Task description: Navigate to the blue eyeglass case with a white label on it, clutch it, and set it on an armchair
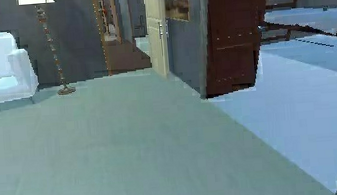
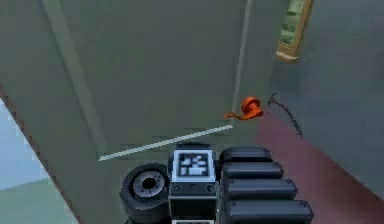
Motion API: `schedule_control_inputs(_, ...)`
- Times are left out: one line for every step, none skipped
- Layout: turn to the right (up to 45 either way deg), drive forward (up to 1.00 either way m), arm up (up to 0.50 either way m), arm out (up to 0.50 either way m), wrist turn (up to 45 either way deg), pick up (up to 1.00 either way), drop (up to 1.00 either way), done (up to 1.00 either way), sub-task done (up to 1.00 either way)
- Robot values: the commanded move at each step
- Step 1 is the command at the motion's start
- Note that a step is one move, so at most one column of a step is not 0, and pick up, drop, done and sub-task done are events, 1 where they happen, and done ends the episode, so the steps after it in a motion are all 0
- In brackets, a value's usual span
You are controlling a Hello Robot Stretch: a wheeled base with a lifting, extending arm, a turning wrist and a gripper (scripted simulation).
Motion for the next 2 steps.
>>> schedule_control_inputs(45.0, 0.00, 0.00, 0.00, 0.0, 0.00, 0.00, 0.00, 0.00)
schedule_control_inputs(0.0, 0.30, 0.00, 0.00, 0.0, 0.00, 0.00, 0.00, 0.00)
